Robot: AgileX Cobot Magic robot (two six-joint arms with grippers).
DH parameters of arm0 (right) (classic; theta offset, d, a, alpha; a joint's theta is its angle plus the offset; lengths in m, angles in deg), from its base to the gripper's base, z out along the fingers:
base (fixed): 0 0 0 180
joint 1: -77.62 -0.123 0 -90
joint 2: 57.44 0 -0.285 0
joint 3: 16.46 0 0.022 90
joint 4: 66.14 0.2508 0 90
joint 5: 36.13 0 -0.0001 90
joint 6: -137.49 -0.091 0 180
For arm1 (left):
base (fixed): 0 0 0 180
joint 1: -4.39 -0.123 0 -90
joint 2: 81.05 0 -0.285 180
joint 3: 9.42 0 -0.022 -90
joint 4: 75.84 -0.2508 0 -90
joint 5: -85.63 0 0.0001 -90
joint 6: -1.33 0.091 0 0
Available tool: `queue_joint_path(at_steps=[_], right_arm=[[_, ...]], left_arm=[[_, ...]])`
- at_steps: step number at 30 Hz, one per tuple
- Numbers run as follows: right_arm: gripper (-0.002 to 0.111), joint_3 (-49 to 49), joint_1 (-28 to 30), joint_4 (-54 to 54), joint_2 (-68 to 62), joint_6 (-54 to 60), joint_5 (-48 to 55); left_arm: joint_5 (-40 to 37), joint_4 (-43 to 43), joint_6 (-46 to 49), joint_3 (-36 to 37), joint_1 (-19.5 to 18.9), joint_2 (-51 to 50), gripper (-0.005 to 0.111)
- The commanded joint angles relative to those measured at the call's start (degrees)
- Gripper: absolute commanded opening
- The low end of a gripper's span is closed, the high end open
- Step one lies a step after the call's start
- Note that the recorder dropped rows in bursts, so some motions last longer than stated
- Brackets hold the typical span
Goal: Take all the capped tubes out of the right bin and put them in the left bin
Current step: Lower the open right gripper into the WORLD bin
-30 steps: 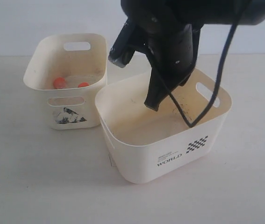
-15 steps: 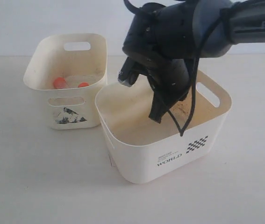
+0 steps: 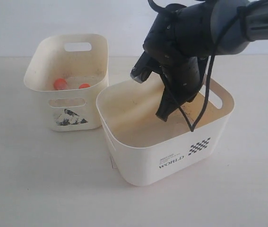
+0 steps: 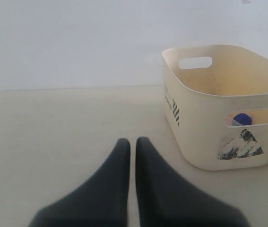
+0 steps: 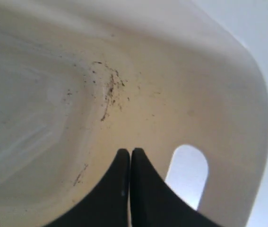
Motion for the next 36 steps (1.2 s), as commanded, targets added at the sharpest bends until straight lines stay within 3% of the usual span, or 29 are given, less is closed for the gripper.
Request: queue_joint_path(at_steps=[1, 11, 14, 17, 21, 23, 36], right_arm=[[0.000, -0.2, -0.1, 2.4, 0.0, 0.4, -0.7], [0.000, -0.2, -0.1, 6.0, -0.5, 1.0, 1.7], [0.006, -0.2, -0.1, 7.3, -0.5, 1.1, 1.6], [0.022, -0.2, -0.1, 8.2, -0.5, 1.4, 1.6], [0.052, -0.2, -0.1, 8.3, -0.9, 1.4, 0.8], [0.060, -0.2, -0.1, 8.6, -1.4, 1.4, 0.8], [0.061, -0.2, -0.1, 8.2, -5.4, 0.7, 0.6]], left_arm=[[0.0, -0.1, -0.5, -0.2, 0.0, 0.0, 0.004], [0.0, -0.1, -0.5, -0.2, 0.0, 0.0, 0.004], [0.0, -0.1, -0.5, -0.2, 0.0, 0.0, 0.004], [0.0, -0.1, -0.5, -0.2, 0.0, 0.0, 0.004], [0.0, -0.1, -0.5, -0.2, 0.0, 0.0, 0.004], [0.0, -0.1, -0.5, -0.2, 0.0, 0.0, 0.004], [0.0, -0.1, -0.5, -0.2, 0.0, 0.0, 0.004]])
